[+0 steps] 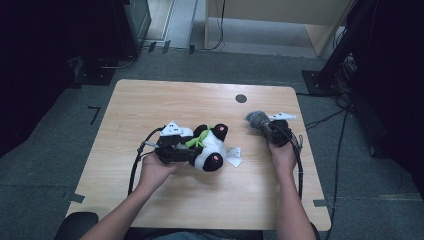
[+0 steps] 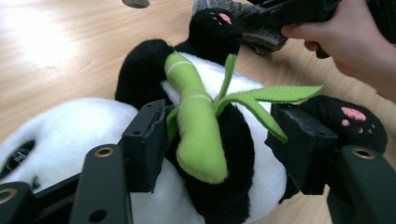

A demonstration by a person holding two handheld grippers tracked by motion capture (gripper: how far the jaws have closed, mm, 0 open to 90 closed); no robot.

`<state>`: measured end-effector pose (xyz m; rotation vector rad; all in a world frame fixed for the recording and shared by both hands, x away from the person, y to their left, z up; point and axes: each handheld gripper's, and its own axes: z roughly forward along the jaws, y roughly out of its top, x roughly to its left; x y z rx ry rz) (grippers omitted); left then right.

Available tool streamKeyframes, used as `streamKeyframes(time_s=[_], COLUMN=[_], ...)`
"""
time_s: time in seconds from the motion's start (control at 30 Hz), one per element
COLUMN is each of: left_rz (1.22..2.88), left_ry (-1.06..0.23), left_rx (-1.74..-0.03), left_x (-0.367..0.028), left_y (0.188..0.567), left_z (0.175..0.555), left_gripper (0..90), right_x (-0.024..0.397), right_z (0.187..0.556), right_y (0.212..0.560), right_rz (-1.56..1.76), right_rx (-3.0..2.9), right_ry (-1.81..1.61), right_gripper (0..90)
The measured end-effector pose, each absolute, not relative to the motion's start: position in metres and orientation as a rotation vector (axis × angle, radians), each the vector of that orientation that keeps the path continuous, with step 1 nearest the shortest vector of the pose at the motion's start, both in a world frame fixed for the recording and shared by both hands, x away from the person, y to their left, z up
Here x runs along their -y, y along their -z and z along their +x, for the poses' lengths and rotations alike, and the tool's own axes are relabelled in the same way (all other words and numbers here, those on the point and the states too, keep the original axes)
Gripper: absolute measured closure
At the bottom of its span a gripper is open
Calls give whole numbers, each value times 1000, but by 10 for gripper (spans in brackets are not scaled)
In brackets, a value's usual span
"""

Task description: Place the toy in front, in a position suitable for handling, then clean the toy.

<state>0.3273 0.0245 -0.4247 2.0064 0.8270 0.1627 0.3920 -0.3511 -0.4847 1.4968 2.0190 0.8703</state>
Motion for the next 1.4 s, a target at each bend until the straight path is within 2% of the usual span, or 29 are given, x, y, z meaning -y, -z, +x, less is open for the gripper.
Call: streamKeyframes(time_s=[0.13, 0.33, 0.5, 0.97, 1.4], left_rz=[2021, 1983, 1976, 1982, 2002], left_ry=[-193, -148, -165, -198, -210], left_rx=[-815, -827, -824, -812, -864], left_x=[-27, -42, -56, -75, -99], left_y=[419, 414, 414, 419, 433], left_z=[328, 334, 338, 342, 334], left_gripper=[309, 300, 281, 271, 269], right_x=[352, 349, 342, 331, 302], right_z=[390, 388, 382, 374, 369], right_y=[477, 471, 457, 432, 401], right_rz=[1521, 1536, 1530, 1519, 1424], right_rx=[-2025, -2046, -2073, -2103, -2162], right_ry=[-968, -1024, -1045, -1079, -1149], right_gripper=[775, 774, 776, 773, 766])
